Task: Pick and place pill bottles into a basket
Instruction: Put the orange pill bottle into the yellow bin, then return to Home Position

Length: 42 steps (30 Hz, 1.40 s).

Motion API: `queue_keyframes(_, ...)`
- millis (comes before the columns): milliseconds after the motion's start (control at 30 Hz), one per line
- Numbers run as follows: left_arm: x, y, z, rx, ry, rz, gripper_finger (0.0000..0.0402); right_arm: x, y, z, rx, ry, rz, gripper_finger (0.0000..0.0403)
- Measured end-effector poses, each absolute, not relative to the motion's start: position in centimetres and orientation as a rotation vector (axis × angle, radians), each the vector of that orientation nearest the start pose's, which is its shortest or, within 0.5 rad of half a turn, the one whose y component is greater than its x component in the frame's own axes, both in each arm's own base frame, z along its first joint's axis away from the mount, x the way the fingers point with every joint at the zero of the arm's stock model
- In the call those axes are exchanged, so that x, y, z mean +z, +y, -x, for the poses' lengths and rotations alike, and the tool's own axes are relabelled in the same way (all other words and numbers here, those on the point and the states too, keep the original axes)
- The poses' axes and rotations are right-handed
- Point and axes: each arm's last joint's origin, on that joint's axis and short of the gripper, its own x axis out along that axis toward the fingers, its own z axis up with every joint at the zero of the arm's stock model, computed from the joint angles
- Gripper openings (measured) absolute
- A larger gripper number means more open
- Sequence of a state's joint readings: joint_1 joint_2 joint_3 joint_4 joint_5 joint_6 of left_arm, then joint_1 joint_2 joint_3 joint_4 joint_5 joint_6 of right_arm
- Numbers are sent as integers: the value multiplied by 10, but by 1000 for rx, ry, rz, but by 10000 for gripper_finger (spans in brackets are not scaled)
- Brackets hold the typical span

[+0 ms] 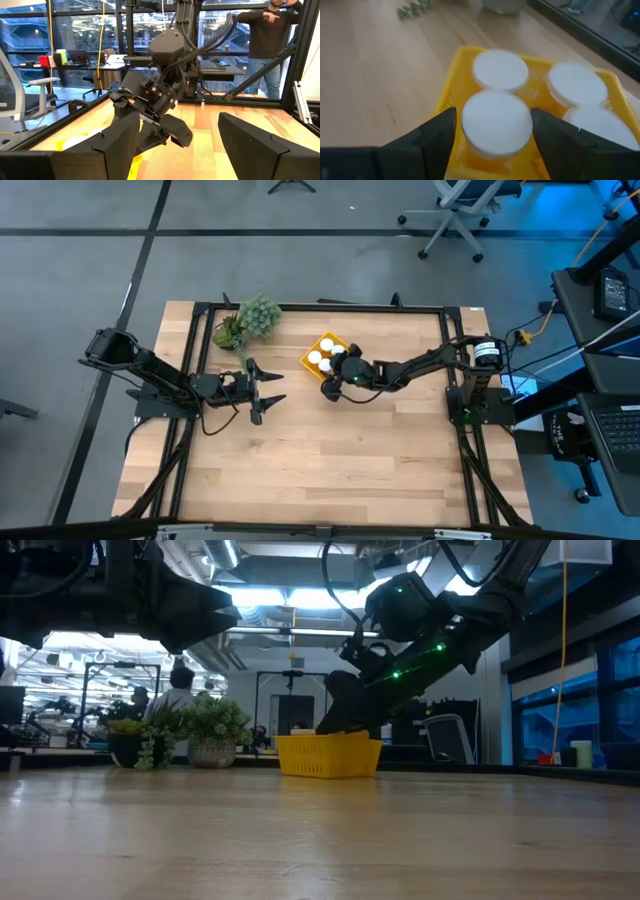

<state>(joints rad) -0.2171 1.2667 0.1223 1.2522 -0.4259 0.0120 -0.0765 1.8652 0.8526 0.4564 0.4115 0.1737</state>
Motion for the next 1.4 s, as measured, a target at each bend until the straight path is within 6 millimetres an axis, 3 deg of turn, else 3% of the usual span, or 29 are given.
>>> queue_keyframes(467,167,-29,-189,209,-101,21,265,154,-39,-376,-478,582,8,254)
queue_keyframes(600,167,-29,-189,209,-101,21,265,173,-40,-374,-492,600,54,247)
queue_keyframes(767,167,-29,-189,207,-101,21,265,217,-31,-359,-482,515,90,200)
queue_keyframes(933,168,-30,-189,201,-103,16,265,239,-15,-335,-432,457,107,136)
queue_keyframes(1200,167,-35,-188,172,-101,13,264,242,11,-303,-352,360,101,48)
queue_keyframes(1400,166,-43,-187,129,-78,-10,258,227,24,-280,-304,295,90,5)
